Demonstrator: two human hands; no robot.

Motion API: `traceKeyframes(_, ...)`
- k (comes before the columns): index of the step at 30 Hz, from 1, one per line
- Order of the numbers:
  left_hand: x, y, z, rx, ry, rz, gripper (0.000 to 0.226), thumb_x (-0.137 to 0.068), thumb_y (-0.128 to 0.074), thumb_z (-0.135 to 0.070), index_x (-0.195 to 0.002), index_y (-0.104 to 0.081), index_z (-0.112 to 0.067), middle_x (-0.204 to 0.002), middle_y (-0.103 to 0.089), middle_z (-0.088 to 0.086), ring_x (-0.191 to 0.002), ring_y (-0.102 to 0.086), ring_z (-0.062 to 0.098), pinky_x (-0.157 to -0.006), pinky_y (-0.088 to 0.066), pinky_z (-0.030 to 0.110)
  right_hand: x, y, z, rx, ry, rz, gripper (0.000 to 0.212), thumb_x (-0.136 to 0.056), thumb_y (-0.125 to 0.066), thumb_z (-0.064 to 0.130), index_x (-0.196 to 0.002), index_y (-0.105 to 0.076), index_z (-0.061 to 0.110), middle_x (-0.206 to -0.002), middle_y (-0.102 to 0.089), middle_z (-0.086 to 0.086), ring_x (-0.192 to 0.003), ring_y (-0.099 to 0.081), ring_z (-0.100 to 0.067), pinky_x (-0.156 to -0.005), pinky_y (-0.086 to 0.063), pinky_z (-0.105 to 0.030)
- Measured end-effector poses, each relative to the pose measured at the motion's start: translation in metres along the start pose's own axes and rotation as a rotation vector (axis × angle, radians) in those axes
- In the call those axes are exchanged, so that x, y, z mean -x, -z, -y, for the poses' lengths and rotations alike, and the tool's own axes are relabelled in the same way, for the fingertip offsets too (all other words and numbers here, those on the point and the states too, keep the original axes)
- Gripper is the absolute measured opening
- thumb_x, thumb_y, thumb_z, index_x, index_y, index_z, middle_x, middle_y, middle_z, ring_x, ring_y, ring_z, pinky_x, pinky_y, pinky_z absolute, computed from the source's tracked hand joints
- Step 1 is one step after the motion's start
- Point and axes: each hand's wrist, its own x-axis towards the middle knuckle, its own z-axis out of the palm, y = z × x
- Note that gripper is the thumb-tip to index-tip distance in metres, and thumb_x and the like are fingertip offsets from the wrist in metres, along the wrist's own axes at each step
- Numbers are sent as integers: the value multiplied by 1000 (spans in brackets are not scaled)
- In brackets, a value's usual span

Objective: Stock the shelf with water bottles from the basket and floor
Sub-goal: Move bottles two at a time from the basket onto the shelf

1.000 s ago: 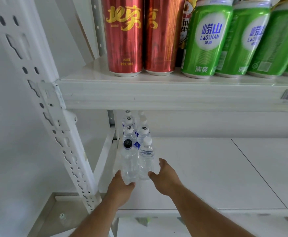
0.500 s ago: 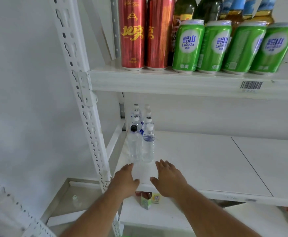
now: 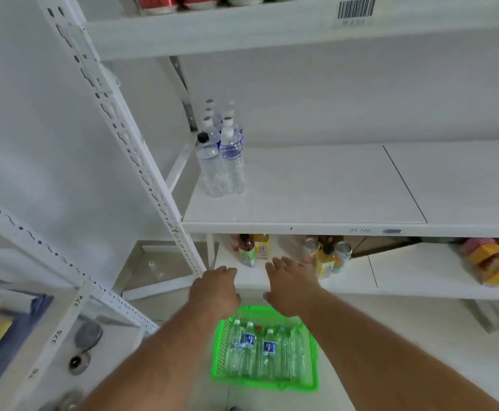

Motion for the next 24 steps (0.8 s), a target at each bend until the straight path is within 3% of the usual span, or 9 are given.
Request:
traceKeyframes(8, 24, -35, 3, -27, -5, 89, 59, -85, -56, -35, -141, -41, -25, -142, -48, -3, -128, -47, 25, -101, -44, 41, 28, -34, 12, -46, -36, 87, 61, -95, -52, 49, -140, -40, 10, -142, -45, -10, -133, -40, -29, -108, -37, -44)
traceKeyframes(24, 38, -156, 89, 42, 21, 350, 61, -86, -54, -40, -144, -36, -29, -141, -49, -1, -124, -48, 27, -97, -45, 40, 53, -148, 59, -141, -276, 359, 63, -97, -46, 50, -145, -36, 10, -147, -43, -11, -136, -41, -31, -108, -40, -44)
